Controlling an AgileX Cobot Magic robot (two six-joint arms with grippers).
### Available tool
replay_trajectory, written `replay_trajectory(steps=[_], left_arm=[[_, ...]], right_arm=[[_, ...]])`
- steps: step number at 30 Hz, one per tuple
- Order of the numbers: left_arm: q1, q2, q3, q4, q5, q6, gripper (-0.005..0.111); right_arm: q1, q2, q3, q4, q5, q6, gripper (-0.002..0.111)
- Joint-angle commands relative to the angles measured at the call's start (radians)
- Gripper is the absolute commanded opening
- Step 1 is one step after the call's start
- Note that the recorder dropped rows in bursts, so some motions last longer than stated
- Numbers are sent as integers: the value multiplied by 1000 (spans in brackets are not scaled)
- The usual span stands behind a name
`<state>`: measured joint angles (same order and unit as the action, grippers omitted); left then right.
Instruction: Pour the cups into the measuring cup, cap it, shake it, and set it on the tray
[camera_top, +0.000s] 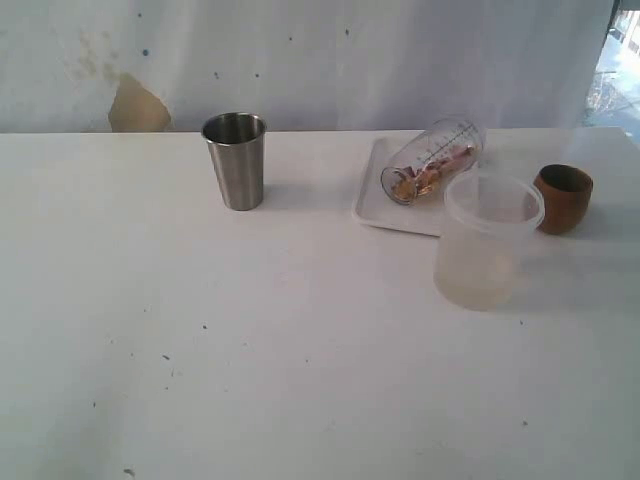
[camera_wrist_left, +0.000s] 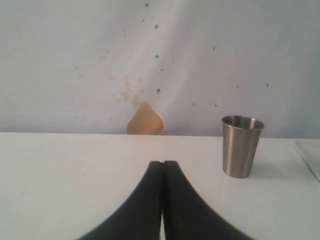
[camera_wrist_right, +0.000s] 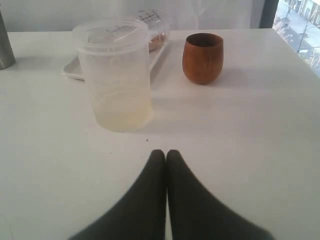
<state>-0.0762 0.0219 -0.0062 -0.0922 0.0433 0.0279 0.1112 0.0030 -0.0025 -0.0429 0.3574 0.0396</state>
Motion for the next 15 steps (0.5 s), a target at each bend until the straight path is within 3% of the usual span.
replay_trajectory(steps=[1, 8, 15], left_arm=[[25, -22, 6, 5, 135, -4, 0], [25, -22, 6, 34, 188, -132, 0], [25, -22, 6, 34, 183, -137, 0]], right_arm=[[-2, -3, 3, -6, -9, 2, 0], [-2, -3, 3, -6, -9, 2, 0], [-2, -3, 3, -6, -9, 2, 0]])
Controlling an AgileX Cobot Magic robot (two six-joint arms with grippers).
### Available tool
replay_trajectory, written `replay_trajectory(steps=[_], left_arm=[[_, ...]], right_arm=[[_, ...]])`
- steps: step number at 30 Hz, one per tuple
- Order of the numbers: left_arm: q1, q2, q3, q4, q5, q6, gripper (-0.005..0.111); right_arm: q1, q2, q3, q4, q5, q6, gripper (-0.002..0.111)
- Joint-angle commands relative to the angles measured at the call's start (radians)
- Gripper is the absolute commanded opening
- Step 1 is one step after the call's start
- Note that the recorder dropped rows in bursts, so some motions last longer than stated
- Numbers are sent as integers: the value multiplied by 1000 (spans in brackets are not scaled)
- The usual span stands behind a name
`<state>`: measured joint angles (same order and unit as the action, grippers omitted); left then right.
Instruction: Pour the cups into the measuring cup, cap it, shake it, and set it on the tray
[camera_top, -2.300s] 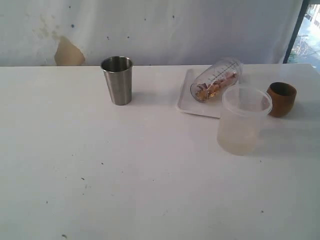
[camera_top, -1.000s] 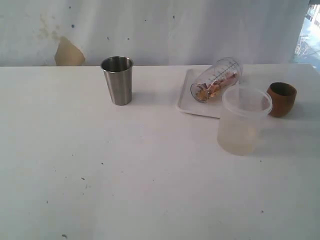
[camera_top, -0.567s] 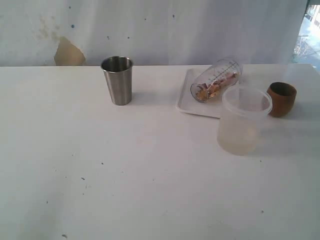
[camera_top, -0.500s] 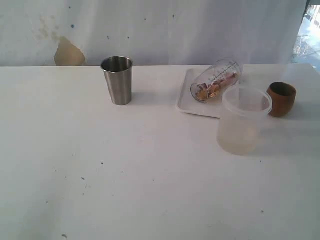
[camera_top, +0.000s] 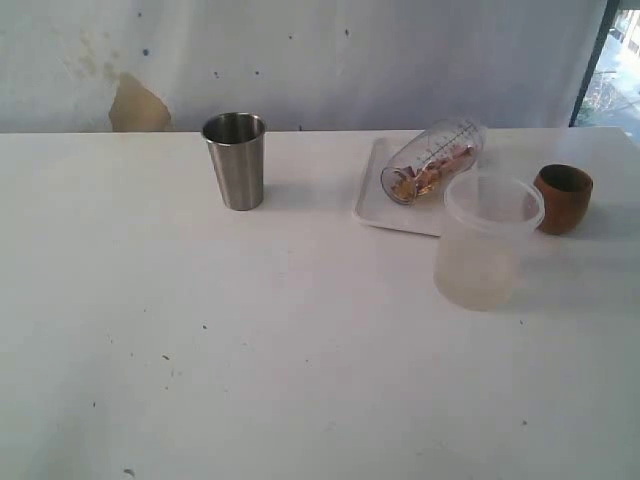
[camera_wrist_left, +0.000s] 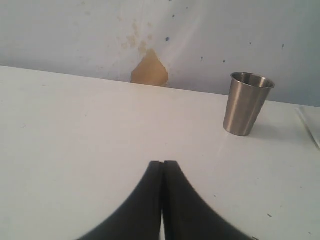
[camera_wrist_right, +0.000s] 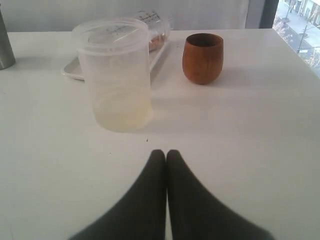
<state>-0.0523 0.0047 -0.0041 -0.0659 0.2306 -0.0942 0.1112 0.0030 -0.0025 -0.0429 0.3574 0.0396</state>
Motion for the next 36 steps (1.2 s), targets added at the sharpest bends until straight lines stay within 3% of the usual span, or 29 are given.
replay_trajectory(steps=[1, 24, 28, 33, 34, 36], left_arm=[[1, -5, 4, 8, -12, -15, 0], [1, -5, 4, 10, -28, -15, 0], [1, -5, 4, 11, -28, -15, 0], [1, -5, 4, 11, -28, -15, 0], [1, -5, 4, 11, -28, -15, 0], [1, -5, 4, 11, -28, -15, 0]], right_arm=[[-2, -3, 3, -6, -9, 2, 0], [-2, -3, 3, -62, -64, -21, 0], [-2, -3, 3, -54, -342, 2, 0], [-2, -3, 3, -27, -1005, 180, 0], [-2, -3, 3, 6, -1054, 173, 0], [-2, 30, -171, 248, -795, 65, 0]])
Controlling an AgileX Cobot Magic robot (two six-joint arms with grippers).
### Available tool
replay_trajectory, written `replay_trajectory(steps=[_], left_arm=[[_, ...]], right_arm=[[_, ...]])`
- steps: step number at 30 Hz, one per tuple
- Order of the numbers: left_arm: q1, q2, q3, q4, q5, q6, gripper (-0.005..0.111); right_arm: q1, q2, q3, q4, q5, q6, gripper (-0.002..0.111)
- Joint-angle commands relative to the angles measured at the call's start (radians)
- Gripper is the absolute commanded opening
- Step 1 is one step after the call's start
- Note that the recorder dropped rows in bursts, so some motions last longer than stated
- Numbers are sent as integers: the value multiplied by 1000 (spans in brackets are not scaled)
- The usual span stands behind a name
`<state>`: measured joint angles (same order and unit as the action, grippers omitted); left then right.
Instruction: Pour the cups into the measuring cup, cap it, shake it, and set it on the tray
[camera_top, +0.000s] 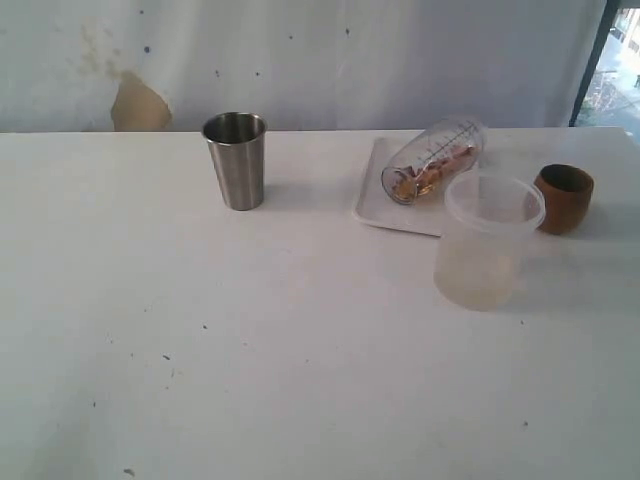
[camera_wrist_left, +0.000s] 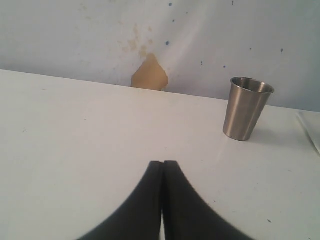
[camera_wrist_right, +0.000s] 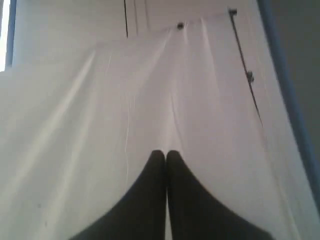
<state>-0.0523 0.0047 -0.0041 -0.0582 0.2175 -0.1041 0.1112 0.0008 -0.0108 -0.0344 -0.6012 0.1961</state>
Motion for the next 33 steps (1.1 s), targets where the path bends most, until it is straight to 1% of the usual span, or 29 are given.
replay_trajectory(steps=[1, 2, 4, 6, 7, 8, 10, 12, 14, 16, 17, 19, 20, 23, 26, 33], left_arm=[[1, -5, 4, 4, -15, -5, 0], [1, -5, 4, 4, -15, -5, 0], [1, -5, 4, 4, -15, -5, 0], [1, -5, 4, 4, -15, -5, 0], [1, -5, 4, 4, -15, -5, 0], [1, -5, 4, 4, -15, -5, 0], [1, -5, 4, 4, -15, -5, 0], [1, -5, 4, 4, -15, -5, 0], [1, -5, 4, 4, -15, -5, 0], [1, -5, 4, 4, -15, -5, 0], [1, -5, 4, 4, -15, -5, 0], [1, -5, 4, 4, -15, -5, 0], [1, -5, 4, 4, -15, -3, 0], [1, -5, 4, 4, -15, -3, 0], [1, -5, 4, 4, -15, -3, 0], [1, -5, 4, 4, -15, -3, 0]], right_arm=[[-2, 84, -238, 314, 278, -196, 1], [-2, 173, -333, 327, 392, -271, 6], [-2, 351, -499, 325, 573, -331, 24], [-2, 558, -655, 313, 758, -333, 47], [-2, 643, -714, 303, 841, -331, 51], [-2, 755, -792, 265, 949, -327, 52], [-2, 884, -879, 173, 1051, -302, 52], [-2, 1023, -975, 24, 1177, -222, 52], [-2, 1157, -1090, -161, 1363, -123, 52], [-2, 1277, -1191, -307, 1541, -66, 52], [-2, 1320, -1236, -329, 1614, -53, 52], [-2, 1405, -1308, -298, 1698, -64, 52], [-2, 1446, -1342, -259, 1713, -96, 52], [-2, 1539, -1417, -127, 1685, -188, 53], [-2, 1630, -1486, -43, 1671, -203, 56], [-2, 1801, -1587, -13, 1699, -212, 56]])
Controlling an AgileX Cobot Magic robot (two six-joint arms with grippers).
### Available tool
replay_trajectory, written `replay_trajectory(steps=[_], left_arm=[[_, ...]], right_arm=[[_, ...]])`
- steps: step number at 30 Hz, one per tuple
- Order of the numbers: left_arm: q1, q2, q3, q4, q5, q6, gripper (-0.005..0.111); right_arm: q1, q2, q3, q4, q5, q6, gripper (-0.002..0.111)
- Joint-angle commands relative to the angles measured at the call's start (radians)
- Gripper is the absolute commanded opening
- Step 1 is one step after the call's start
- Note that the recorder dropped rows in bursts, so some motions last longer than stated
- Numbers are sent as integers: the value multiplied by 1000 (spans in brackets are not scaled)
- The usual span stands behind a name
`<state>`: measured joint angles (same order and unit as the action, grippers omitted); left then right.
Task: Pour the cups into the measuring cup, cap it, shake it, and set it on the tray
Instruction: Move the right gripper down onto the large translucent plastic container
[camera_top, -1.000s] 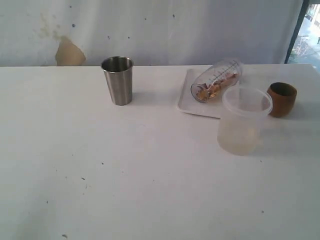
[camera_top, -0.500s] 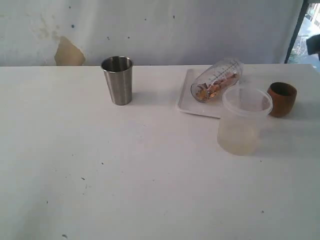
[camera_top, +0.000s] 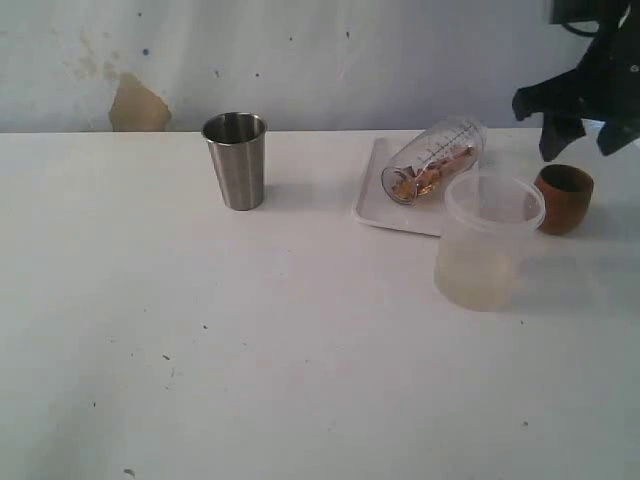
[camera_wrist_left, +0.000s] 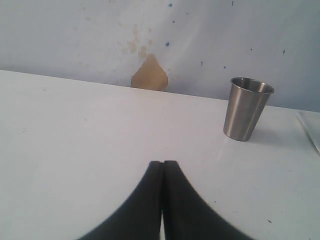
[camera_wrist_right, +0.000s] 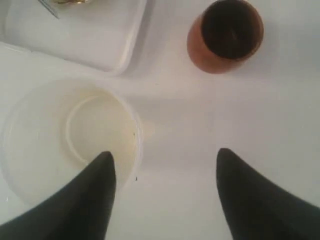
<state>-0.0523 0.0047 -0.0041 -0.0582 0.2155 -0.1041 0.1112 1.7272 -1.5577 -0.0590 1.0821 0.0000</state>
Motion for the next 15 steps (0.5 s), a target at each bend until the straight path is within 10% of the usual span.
replay_trajectory(steps=[1, 15], left_arm=[[1, -5, 4, 4, -13, -3, 0], [1, -5, 4, 4, -13, -3, 0]], right_arm=[[-2, 91, -46, 12, 16, -16, 55], [-2, 202, -44, 77, -42, -22, 45]])
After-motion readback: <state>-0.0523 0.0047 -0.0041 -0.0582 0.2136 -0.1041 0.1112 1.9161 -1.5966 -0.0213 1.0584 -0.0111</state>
